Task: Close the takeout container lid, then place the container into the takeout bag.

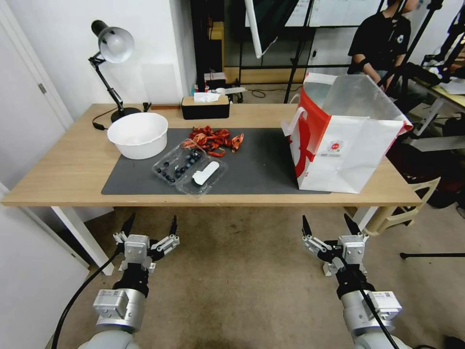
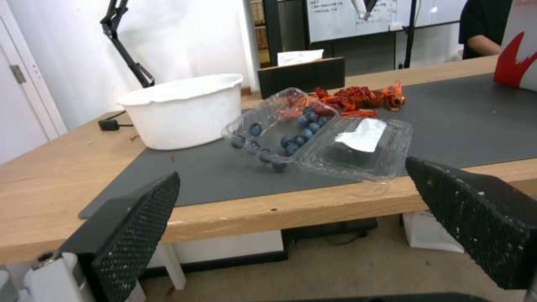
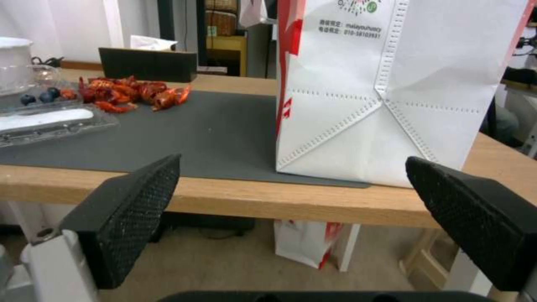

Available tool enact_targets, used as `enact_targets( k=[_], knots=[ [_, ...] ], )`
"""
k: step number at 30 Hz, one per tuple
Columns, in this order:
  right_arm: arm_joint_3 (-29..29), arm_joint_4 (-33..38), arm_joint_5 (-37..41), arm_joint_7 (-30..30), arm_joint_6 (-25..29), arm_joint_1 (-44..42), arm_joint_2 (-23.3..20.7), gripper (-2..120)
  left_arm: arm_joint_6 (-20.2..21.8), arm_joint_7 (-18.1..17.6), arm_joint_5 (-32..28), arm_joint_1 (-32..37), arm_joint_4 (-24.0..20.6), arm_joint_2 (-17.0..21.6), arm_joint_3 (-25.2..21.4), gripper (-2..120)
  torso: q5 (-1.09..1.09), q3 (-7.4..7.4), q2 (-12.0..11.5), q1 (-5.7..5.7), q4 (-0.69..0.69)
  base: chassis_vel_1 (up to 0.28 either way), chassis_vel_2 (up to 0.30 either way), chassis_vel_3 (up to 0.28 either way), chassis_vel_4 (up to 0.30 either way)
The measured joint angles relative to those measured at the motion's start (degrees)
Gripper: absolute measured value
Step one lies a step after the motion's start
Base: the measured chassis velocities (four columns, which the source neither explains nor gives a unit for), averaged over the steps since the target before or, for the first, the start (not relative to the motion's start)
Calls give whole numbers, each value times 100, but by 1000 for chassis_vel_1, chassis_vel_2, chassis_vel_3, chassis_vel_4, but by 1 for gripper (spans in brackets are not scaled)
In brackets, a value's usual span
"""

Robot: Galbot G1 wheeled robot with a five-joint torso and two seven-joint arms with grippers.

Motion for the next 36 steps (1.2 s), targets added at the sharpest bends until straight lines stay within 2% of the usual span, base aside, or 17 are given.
enact_targets(
  k=[18, 21, 22, 24, 36],
  knots=[
    [-54, 6, -85, -119, -57, -14, 59, 100, 5, -24, -55, -9, 0, -1, 22, 100, -3, 0, 0, 0, 0, 0, 0, 0, 0],
    [-563, 129, -633, -917, -530, -159, 504, 100, 152, -274, -587, -115, -126, -33, 259, 100, 0, 0, 0, 0, 0, 0, 0, 0, 0],
    [-563, 129, -633, -917, -530, -159, 504, 100, 152, -274, -587, -115, -126, -33, 259, 100, 0, 0, 0, 0, 0, 0, 0, 0, 0],
    [-671, 150, -711, -1095, -603, -140, 617, 100, 383, -642, -1375, -282, -328, -85, 618, 100, -1, 0, 0, 0, -1, 0, 0, 0, 0],
    [-627, 135, -680, -1084, -565, -112, 619, 100, 255, -534, -1537, -322, -268, -102, 672, 100, 0, 0, 0, 2, 0, 0, 0, 0, 0]
  ],
)
